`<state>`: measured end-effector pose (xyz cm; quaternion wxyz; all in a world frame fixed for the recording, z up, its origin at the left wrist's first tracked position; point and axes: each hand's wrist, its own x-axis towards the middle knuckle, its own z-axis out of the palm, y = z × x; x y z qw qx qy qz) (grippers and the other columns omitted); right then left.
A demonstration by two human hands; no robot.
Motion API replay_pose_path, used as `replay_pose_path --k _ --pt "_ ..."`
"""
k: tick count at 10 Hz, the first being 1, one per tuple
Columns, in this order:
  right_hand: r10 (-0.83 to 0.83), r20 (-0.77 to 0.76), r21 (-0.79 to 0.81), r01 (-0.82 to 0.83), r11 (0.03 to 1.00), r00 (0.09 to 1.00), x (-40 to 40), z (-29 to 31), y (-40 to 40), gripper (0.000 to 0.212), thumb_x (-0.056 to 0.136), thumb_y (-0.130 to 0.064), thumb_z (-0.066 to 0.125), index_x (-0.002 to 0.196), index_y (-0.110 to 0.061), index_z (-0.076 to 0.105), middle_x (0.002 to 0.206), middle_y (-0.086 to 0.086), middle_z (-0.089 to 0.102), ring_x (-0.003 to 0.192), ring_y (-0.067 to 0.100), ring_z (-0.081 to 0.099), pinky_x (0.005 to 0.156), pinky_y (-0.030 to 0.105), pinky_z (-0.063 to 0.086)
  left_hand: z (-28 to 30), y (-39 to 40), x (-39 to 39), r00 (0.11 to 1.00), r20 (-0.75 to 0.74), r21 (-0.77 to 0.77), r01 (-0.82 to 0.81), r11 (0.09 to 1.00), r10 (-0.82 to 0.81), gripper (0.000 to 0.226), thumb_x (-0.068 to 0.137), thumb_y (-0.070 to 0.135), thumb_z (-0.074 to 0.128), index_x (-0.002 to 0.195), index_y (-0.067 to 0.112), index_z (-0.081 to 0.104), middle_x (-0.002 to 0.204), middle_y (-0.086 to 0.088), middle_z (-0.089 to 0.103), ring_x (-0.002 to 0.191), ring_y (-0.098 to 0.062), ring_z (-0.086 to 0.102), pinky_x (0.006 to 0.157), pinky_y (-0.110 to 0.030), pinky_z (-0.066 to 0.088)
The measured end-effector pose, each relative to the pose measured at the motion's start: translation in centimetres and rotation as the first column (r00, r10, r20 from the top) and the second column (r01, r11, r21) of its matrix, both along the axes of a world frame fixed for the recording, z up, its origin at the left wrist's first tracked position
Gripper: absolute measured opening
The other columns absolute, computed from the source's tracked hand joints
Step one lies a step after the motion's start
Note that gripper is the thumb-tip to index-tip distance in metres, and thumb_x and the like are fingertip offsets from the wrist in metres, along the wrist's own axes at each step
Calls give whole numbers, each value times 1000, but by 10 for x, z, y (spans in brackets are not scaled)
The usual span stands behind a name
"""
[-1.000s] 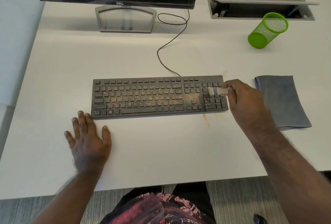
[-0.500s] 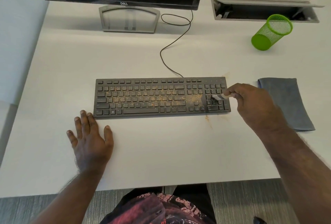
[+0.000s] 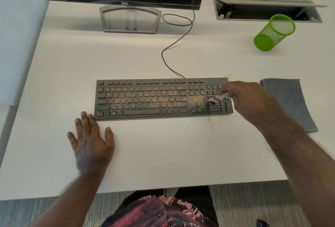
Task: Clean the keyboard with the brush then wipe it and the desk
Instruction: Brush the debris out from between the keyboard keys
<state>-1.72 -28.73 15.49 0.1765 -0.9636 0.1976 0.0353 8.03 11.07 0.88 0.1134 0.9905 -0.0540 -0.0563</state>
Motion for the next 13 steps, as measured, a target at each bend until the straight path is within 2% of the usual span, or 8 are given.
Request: replay_pose_path --k 3,6,7,8,9,10,12,13 --pt "-59 171 64 49 997 984 1 -10 8 25 96 -7 54 103 -26 69 100 -4 72 84 19 64 72 39 55 -1 0 0 1000 9 -10 -2 1000 2 79 96 49 25 161 5 20 171 -8 10 158 -28 6 126 -56 2" --pt "-131 -78 -11 131 991 988 -1 1 24 26 101 -18 42 112 -19 66 98 4 71 59 7 46 50 17 29 -2 1 0 1000 15 -6 -3 1000 3 79 96 50 25 161 5 21 171 -8 10 158 -29 7 126 -57 3" --pt "-134 52 18 133 991 990 1 1 26 24 101 -17 43 110 -17 66 91 4 72 56 2 47 50 18 32 -2 1 0 1000 16 -11 -1 1000 1 79 95 49 26 160 5 21 171 -9 11 158 -29 8 126 -57 4" --pt "-100 112 23 98 995 989 0 -6 28 23 101 -15 44 111 -16 65 94 6 72 66 16 56 60 26 43 -2 0 0 1000 18 -17 -3 1000 3 79 95 49 26 160 5 21 171 -9 12 158 -29 8 126 -58 5" --pt "-105 -3 2 106 994 994 -4 -9 27 23 101 -15 45 108 -18 66 95 5 72 60 11 50 54 24 35 -1 0 0 1000 18 -22 -6 1000 6 79 96 49 26 160 4 22 171 -9 12 158 -29 8 126 -58 5" --pt "-107 -54 46 109 993 993 -9 -5 19 22 99 -14 48 102 -22 68 97 2 73 72 19 61 65 32 49 -1 0 0 1000 19 -18 -2 1000 2 79 96 49 26 160 4 21 171 -9 12 158 -29 8 126 -57 5" --pt "-143 37 7 143 990 989 -20 1 -8 23 96 -11 55 92 -30 68 77 -13 63 70 21 59 65 41 53 -1 0 0 1000 19 -19 -10 1000 10 79 95 49 26 160 5 22 171 -8 12 158 -28 7 126 -56 3" --pt "-68 -37 2 68 998 997 -21 -1 -8 27 94 -6 56 95 -29 70 89 -8 69 75 20 60 67 39 53 -2 0 0 1000 14 -21 -10 1000 11 79 95 50 26 161 5 21 171 -8 11 158 -28 7 126 -56 3"
